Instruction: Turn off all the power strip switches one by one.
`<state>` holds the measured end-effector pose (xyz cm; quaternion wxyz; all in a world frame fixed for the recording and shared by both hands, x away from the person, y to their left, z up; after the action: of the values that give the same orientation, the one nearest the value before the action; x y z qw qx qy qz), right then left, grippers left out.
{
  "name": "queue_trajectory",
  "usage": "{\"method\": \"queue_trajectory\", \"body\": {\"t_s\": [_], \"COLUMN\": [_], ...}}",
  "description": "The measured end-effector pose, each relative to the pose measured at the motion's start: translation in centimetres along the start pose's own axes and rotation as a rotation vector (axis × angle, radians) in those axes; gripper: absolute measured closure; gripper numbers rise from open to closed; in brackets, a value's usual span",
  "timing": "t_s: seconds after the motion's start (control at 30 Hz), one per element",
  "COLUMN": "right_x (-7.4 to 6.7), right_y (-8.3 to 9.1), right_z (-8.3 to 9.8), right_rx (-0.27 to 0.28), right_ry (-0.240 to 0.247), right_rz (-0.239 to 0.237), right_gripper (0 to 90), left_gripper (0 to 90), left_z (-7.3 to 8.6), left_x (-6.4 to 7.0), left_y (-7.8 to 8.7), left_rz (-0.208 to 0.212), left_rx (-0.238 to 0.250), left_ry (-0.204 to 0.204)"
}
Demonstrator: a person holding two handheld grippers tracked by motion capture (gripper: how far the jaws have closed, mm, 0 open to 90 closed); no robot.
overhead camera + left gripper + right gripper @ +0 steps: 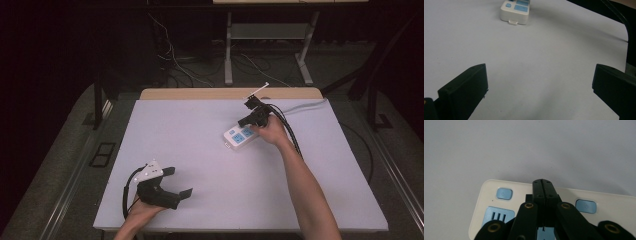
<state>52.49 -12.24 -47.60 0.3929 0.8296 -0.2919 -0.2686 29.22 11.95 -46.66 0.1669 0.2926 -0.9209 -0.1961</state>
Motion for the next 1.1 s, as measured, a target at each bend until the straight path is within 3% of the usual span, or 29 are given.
{"method": "queue_trajectory", "body": {"t_s": [0.33, 0.43, 0.67, 1.1], "right_x": [-0.20, -0.23, -0.43, -0.06], "right_y": [-0.04, -0.03, -0.02, -0.03], "right_z": [-0.03, 0.00, 0.41, 0.96], "right_rx": [-0.003, -0.003, 0.057, 0.132], "right_ry": [0.026, 0.014, 0.037, -0.006], "right_rz": [0.028, 0.031, 0.065, 0.027], "right_gripper": [90.0, 90.0, 90.0, 90.0], "left_gripper": [0.0, 0.0, 0.0, 0.0], "left_z": [-0.01, 0.03, 0.10, 0.10], "left_x": [0.10, 0.14, 0.03, 0.10], "left_y": [-0.01, -0.07, -0.17, -0.18], "left_rz": [0.000, 0.003, 0.002, -0.003], "left_rx": [-0.001, -0.004, -0.006, -0.009], "left_ry": [-0.004, -0.007, 0.000, -0.005]}}
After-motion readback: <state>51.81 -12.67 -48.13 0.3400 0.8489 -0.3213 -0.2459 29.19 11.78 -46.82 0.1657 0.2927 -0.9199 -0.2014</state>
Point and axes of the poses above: each handheld gripper's, and its own axes: y roughly backward along the jaws, z roughly out of its underside, x roughly to its right, the point moved 8 cm from there along -y, roughly forward along the jaws, and after that the axes turned 1 degree about -y, right-handed, at the moved point
